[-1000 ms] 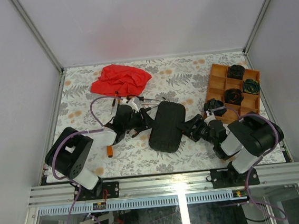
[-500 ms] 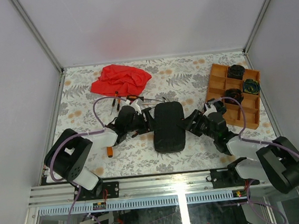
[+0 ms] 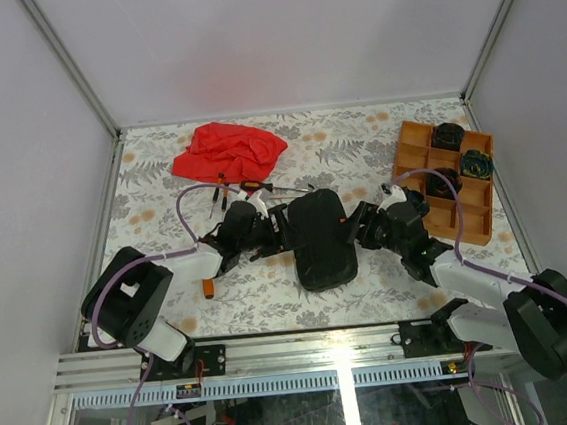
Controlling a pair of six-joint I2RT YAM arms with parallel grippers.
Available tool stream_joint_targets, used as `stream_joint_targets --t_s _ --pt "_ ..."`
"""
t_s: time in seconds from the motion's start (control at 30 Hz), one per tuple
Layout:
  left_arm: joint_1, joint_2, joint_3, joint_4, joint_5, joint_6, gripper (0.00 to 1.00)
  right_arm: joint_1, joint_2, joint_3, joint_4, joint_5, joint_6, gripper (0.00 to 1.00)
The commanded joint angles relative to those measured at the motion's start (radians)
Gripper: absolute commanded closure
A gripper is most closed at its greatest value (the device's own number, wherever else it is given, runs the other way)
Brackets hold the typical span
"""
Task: Sort the tools into containers
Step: Adjust the storage box at the center of the board.
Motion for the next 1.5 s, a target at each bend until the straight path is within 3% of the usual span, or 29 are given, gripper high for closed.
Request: stream_joint_targets --t_s 0.0,0.8,1.13,1.47 --pt "-0.036 0.013 -0.011 -0.031 0.018 0.014 0.35 0.082 -0.039 0.105 -0.029 -0.055 -0.081 0.72" --pt "-0.035 0.006 -0.03 -0.032 0.005 0.019 0.38 0.325 0.0 0.336 -0.399 0.219 -0.245 0.75" --pt "-0.031 -0.027 -0.031 -0.077 -0.021 0.041 0.55 0.397 0.04 0.393 -0.453 0.289 -0.246 0.75" --pt "-0.028 -0.083 -0.041 -0.116 -0.061 0.051 0.64 0.438 0.068 0.422 -0.466 0.301 -0.24 0.75"
